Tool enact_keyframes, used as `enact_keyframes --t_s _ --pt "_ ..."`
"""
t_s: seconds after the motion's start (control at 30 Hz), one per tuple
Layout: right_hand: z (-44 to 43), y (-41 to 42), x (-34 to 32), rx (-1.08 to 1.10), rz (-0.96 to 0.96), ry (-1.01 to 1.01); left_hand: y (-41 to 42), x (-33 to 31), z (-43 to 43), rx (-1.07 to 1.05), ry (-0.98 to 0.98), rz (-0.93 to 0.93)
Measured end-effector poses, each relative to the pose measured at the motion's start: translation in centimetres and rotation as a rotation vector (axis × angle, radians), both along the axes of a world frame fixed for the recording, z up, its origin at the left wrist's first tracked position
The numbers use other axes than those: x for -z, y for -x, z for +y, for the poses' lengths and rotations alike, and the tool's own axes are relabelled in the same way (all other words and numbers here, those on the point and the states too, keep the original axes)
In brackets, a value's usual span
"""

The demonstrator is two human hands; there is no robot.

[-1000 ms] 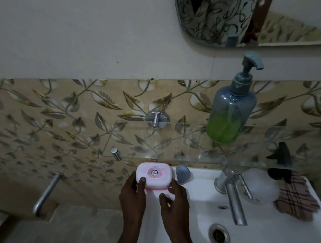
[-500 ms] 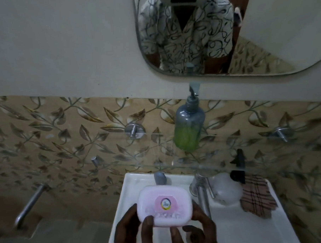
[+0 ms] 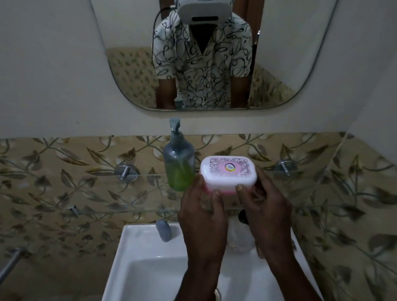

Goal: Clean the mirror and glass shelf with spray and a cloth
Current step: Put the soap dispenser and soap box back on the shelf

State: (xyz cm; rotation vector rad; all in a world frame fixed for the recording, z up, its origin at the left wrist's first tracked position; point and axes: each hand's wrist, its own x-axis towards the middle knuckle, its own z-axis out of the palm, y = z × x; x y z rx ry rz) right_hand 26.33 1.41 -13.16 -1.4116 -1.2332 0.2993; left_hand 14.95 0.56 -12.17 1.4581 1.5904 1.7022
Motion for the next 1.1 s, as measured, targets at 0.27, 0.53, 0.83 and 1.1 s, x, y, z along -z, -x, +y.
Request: enact_keyframes --t_s 0.27,0.53,0.83,1.1 --pt "1.0 -0.1 0.7 0.022 -0.053 0.052 -0.4 1.0 0.7 -0.012 0.009 0.039" --pt "1.2 -0.3 1.3 0.052 -0.098 0.066 -0.6 1.4 0.9 -0.036 0.016 0.043" --pt "-3.2 2.2 4.1 0.192 -0.123 -0.249 3.6 7.1 -3.2 -0.175 -0.146 -0.017" --pt "-2.5 14.5 16.2 -0.207 0.043 0.381 10.5 17.2 -2.9 -0.242 0.304 -0.209"
